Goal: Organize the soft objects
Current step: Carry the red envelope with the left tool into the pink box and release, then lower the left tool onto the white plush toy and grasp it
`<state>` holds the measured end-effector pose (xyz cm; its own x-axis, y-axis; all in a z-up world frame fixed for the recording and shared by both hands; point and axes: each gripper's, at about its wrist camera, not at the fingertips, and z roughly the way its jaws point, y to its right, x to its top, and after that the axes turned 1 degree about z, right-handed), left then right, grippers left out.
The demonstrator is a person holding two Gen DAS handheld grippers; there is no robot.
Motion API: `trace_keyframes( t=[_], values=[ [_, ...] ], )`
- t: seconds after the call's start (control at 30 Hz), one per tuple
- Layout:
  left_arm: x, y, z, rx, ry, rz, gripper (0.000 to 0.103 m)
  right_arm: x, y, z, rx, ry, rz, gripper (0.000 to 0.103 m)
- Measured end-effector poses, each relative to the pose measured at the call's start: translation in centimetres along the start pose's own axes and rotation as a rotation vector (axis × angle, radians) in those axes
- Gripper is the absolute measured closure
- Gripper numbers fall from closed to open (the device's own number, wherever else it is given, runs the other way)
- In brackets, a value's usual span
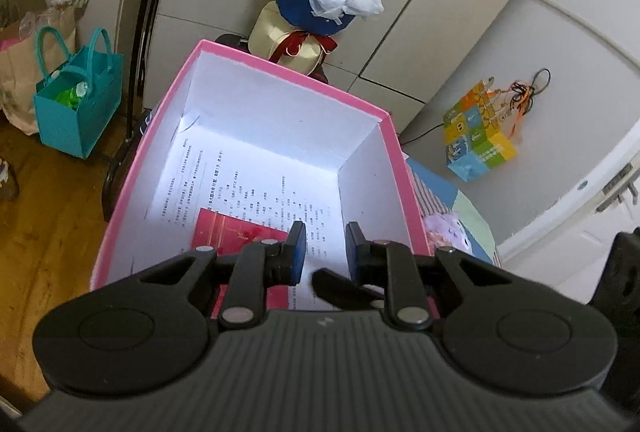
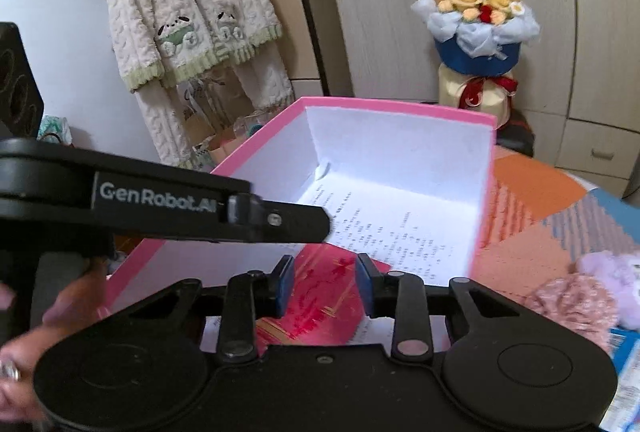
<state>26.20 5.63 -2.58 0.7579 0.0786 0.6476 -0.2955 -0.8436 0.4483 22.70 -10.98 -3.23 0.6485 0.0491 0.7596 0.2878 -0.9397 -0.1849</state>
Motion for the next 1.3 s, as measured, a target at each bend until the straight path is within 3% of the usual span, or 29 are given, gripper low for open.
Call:
trace_keyframes(
  t=[0.2,0.33,0.5,0.67,1.13,1.3],
  values=[
    [-0.2,1.5,-2.5,0.035,0.006,0.083,0.079,0.4,0.5,-2.5,-0.005,-0.011,-0.006,0.059],
    [-0.8,3.1,-5.1,0.042,0.033,0.142,0.061,0.1,0.6,-5.3,0.029,-0.011,-0.016,0.054],
    [-2.1,5.4,-8.7,0.045,0.067,0.228,0.051,-0.3,0.3,-9.4,0.053,0.017,-0.077,0.035],
    [-3.5,8.0,-11.7,0.018,0.073,0.299,0.041,-0.8,0.7,-13.6,0.030,0.042,-0.126,0.028],
    [-9.2,14.0,-15.3,-0.121,0.001,0.443,0.036,-5.3,4.3,-23.9,-0.063,0.114,-0.125,0.019],
    [-11.3,15.8,-15.1,-0.119,-0.018,0.478,0.028,-8.2,4.6,-25.4,-0.061,0.092,-0.177,0.018]
  ],
)
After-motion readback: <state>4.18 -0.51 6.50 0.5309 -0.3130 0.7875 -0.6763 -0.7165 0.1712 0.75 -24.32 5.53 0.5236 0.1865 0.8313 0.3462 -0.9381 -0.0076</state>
